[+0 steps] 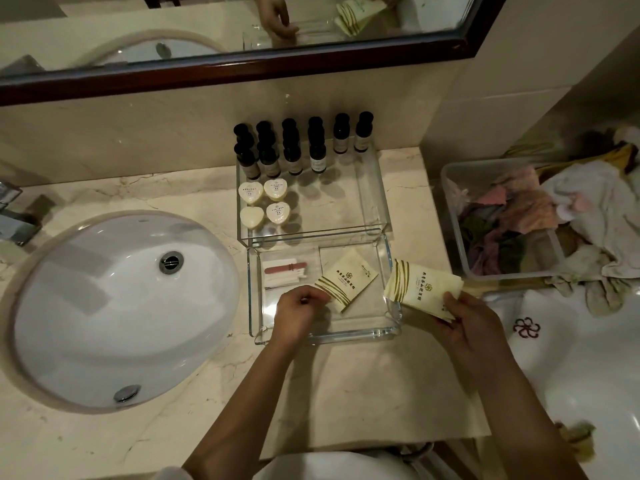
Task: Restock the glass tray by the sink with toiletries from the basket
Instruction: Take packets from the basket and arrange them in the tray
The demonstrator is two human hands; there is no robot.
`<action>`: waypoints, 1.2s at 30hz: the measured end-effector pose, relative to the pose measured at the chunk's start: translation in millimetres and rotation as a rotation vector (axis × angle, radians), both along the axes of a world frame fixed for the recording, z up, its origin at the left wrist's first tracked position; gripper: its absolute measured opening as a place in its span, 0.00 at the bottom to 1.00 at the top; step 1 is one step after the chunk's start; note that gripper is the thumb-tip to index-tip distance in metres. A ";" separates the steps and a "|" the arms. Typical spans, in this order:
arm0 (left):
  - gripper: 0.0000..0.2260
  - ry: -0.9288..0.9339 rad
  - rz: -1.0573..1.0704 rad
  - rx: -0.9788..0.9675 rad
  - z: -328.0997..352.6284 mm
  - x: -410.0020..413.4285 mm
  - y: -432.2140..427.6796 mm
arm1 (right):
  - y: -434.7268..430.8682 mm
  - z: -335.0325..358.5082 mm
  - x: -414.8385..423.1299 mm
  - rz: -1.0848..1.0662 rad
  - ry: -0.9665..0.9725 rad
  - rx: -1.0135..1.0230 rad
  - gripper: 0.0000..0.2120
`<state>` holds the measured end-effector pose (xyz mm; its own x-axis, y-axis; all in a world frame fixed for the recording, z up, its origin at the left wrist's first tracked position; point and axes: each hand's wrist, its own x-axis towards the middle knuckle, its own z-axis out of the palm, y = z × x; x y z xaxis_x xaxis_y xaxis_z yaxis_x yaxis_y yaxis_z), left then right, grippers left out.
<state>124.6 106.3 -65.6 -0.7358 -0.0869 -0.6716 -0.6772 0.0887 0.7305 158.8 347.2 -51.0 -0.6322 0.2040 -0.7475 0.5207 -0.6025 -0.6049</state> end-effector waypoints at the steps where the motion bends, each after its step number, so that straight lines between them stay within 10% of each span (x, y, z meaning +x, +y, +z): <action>1: 0.11 0.002 0.019 -0.015 -2.7 0.5 0.7 | -1.1 -1.3 -0.3 0.000 -0.013 0.016 0.30; 4: 0.07 0.144 -0.126 -0.258 -13.0 -2.0 5.6 | -3.8 -2.7 -0.4 0.003 -0.021 0.016 0.13; 8: 0.25 0.351 -0.546 -0.687 -16.1 -13.7 20.1 | -8.9 -3.2 -0.5 0.055 -0.054 0.043 0.27; 12: 0.25 0.524 -0.872 -0.930 -20.5 -22.4 36.5 | -11.9 -2.0 -0.7 0.068 -0.072 0.088 0.07; 25: 0.21 0.750 -1.206 -0.844 -31.4 -67.3 39.3 | -7.7 -3.2 1.7 0.088 -0.088 0.127 0.08; 36: 0.19 0.862 -1.041 -0.866 -32.4 -57.1 35.6 | -18.0 -4.6 -8.4 0.110 -0.098 0.195 0.08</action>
